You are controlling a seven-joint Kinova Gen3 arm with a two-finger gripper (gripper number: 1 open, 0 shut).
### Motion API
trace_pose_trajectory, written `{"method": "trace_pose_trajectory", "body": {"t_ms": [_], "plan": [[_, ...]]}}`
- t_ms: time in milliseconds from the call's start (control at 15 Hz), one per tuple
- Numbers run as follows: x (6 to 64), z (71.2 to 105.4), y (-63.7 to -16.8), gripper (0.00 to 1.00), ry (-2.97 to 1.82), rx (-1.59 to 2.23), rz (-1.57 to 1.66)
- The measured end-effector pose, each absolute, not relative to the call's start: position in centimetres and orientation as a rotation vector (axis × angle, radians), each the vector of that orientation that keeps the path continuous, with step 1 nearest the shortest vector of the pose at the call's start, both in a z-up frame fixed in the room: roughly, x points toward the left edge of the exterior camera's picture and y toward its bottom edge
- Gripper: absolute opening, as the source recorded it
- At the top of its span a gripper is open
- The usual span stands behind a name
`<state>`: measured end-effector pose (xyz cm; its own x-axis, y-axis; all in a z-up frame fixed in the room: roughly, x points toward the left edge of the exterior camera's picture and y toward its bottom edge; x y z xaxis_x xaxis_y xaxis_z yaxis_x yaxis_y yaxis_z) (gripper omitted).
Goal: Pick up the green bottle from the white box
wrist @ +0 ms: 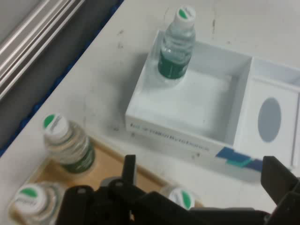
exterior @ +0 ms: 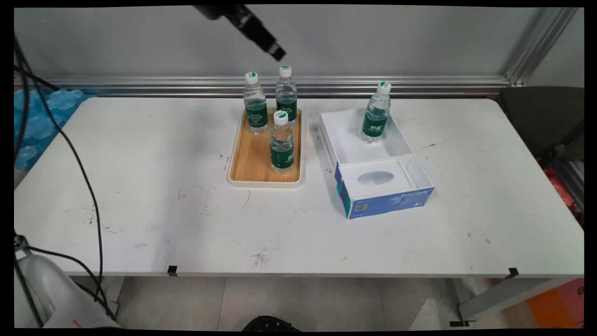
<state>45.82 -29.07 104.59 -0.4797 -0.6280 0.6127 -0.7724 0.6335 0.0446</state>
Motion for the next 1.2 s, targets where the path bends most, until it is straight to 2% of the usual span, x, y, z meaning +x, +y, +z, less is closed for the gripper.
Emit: {"method": "trace_pose_trajectory", "body": {"t_ms": [533,1200], "plan": [[39.1,100.4,-34.8,1.00,-2.200,1.133,0.337],[31.9,91.9,-42.7,1.00,-2.240,1.111,0.317]]}}
